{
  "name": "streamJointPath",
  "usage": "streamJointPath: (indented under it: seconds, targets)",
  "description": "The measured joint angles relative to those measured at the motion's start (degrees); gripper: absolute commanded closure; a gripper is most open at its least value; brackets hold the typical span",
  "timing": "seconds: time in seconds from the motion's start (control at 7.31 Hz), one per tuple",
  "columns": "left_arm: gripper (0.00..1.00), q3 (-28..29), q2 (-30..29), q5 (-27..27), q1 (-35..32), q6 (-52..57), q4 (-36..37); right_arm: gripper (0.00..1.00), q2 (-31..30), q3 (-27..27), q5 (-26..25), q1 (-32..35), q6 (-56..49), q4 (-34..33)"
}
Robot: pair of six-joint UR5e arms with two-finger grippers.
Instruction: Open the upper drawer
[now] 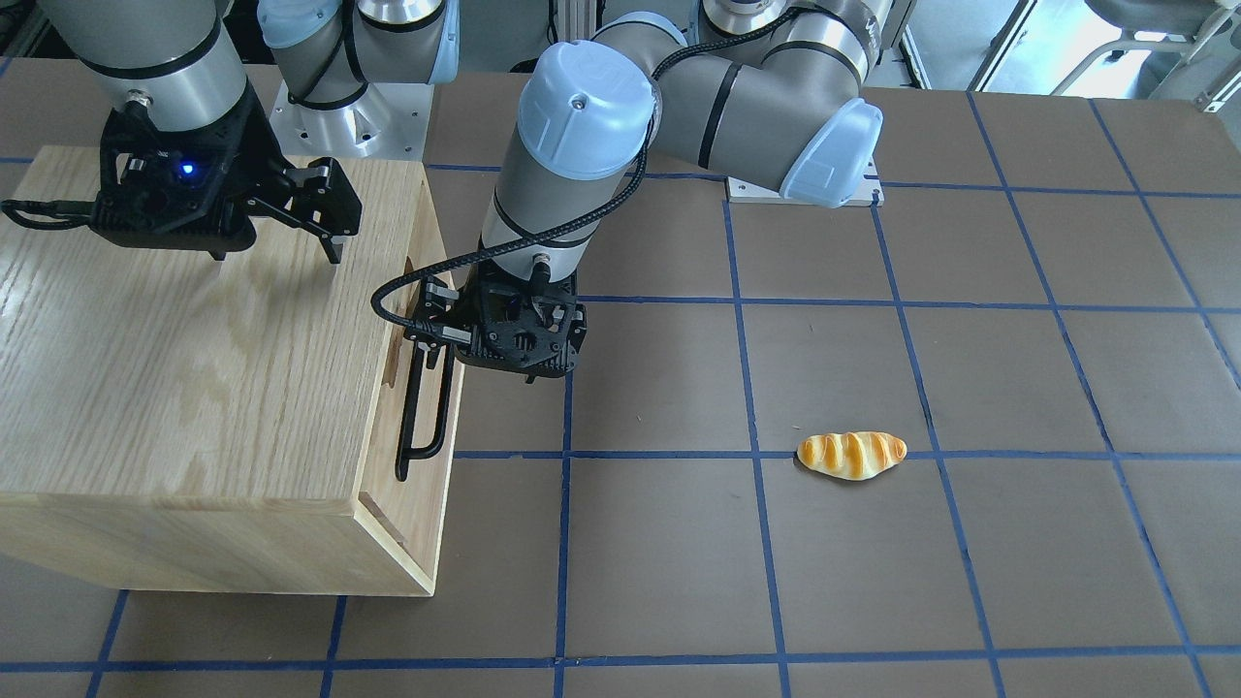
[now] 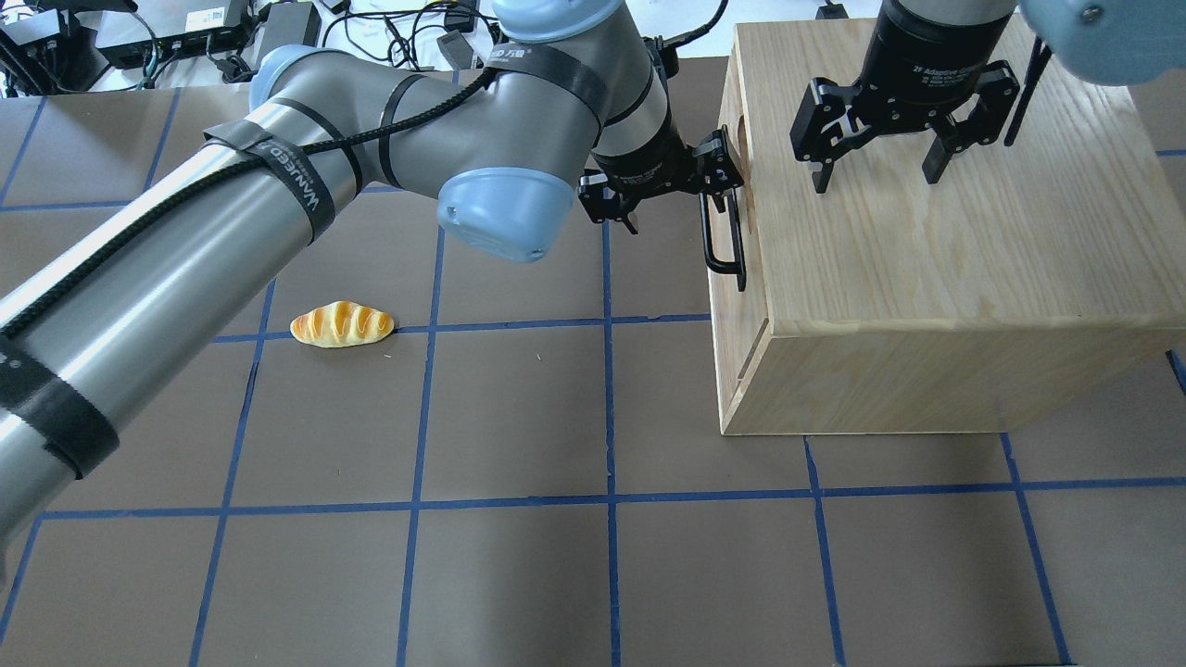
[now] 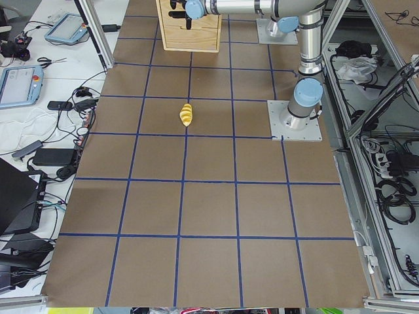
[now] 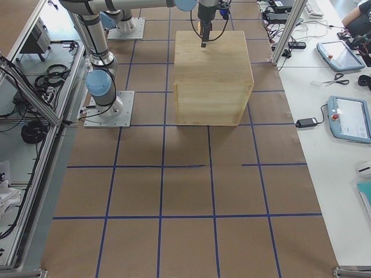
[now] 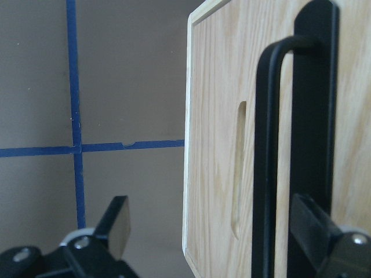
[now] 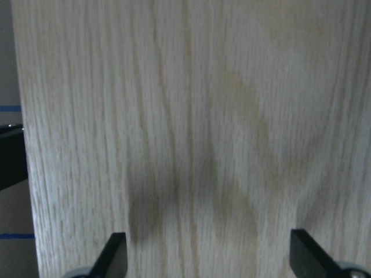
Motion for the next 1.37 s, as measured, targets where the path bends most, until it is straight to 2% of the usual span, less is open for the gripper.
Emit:
streamJointPath:
  seconds: [0.82,1.37]
  targets:
    - [0.0,0.3,-0.8,1.3,0.0,1.5,0.1,0.0,0.0,0.0,0.0,0.0,0.1,0.0]
    - [0.0,0.3,-0.5,4.1,0.3,2.1,-0.6,0.0,0.0,0.0,0.0,0.0,0.1,0.0]
